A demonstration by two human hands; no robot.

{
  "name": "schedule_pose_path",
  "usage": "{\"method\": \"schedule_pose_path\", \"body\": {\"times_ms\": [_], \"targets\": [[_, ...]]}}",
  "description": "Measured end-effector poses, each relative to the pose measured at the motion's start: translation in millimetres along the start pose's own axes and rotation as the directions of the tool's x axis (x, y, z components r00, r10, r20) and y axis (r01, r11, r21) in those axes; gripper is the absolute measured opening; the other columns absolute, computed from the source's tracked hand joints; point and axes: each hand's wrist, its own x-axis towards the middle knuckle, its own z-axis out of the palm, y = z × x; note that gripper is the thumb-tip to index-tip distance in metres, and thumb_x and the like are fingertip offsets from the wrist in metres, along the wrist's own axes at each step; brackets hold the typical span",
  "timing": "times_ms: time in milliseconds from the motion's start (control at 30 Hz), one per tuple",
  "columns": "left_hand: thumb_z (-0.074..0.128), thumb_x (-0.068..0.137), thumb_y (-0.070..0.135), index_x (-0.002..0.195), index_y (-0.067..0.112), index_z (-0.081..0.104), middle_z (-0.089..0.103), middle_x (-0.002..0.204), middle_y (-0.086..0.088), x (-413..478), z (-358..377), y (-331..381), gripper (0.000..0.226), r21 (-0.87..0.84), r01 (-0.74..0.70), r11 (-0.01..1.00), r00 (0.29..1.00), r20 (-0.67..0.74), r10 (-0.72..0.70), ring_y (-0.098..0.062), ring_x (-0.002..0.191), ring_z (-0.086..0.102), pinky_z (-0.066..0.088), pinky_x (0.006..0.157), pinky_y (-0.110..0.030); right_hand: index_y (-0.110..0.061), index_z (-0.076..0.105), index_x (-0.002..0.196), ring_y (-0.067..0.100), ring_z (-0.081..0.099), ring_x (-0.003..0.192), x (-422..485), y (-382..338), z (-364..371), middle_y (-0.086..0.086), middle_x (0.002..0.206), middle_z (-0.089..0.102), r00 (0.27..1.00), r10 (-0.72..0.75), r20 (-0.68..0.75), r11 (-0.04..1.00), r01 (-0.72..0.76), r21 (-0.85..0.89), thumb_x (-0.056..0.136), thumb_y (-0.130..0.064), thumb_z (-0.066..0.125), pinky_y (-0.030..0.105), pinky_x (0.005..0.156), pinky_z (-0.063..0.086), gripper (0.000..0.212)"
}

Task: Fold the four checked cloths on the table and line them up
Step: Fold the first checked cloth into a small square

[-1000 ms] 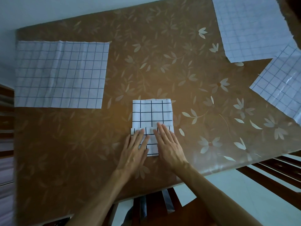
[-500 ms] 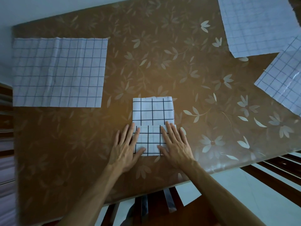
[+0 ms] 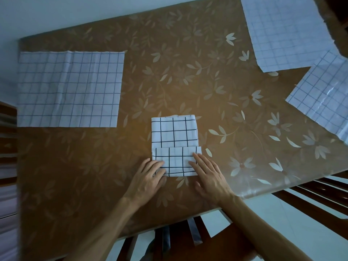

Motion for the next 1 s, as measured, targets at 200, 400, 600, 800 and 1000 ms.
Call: {"method": "schedule_pose_path", "body": {"times_ms": [200,400,600,800,1000], "targets": [[0.048,0.104,0.036,0.108,0.013,0.067,0.063,0.127,-0.004,-5.2,-10.5,9.7,0.030,-0.096,-0.024,0.995,0.999,-0.048,0.020,-0.021,0.122,0.058,0.037,0.111,-0.035,-0.016,0.065,0.113,0.029,0.057,0.123,12.1,-6.3,-3.2,0.007,0.132,0.061,0.995,0.021,-0.101,0.999,-0.018,0.030,0.076,-0.015,0.078,0.047,0.097,0.052,0.039],[0.060,0.093,0.038,0.139,0.017,0.050,0.048,0.149,-0.002,-10.6,-9.9,-0.6,0.051,-0.126,0.120,0.985,0.990,0.091,-0.109,-0.017,0.141,0.040,0.040,0.113,-0.043,-0.020,0.064,0.103,0.024,0.061,0.108,16.6,-3.4,-21.2,-0.001,0.115,0.068,0.995,0.065,-0.072,0.971,-0.046,0.237,0.081,-0.010,0.067,0.042,0.095,0.049,0.024],[0.064,0.094,0.028,0.119,0.021,0.065,0.070,0.107,0.009,6.6,-34.2,-2.9,0.025,-0.426,0.340,0.838,0.903,-0.100,-0.418,-0.007,0.097,0.063,0.053,0.083,-0.026,-0.012,0.061,0.093,0.014,0.066,0.080,39.9,-7.3,-47.9,-0.006,0.093,0.071,0.964,0.236,-0.125,0.842,-0.139,0.522,0.094,-0.022,0.062,0.027,0.065,0.055,0.010],[0.079,0.080,0.045,0.125,0.033,0.056,0.066,0.119,0.018,37.1,-46.3,-7.7,0.052,-0.718,0.557,0.417,0.749,0.217,-0.626,0.003,0.110,0.060,0.047,0.090,-0.017,-0.014,0.060,0.087,0.006,0.062,0.070,74.5,-0.7,-56.5,-0.002,0.082,0.068,0.864,0.503,-0.020,0.570,-0.315,0.759,0.093,-0.025,0.064,0.015,0.056,0.045,0.013],[0.077,0.084,0.014,0.119,0.012,0.063,0.071,0.094,0.007,55.2,-38.5,-21.9,0.037,-0.697,0.602,0.390,0.690,0.209,-0.693,0.009,0.086,0.065,0.054,0.079,-0.015,-0.011,0.063,0.103,0.013,0.070,0.083,94.0,11.3,-52.2,-0.001,0.091,0.073,0.816,0.576,0.048,0.416,-0.344,0.842,0.092,-0.029,0.067,0.033,0.071,0.059,0.021]]}}
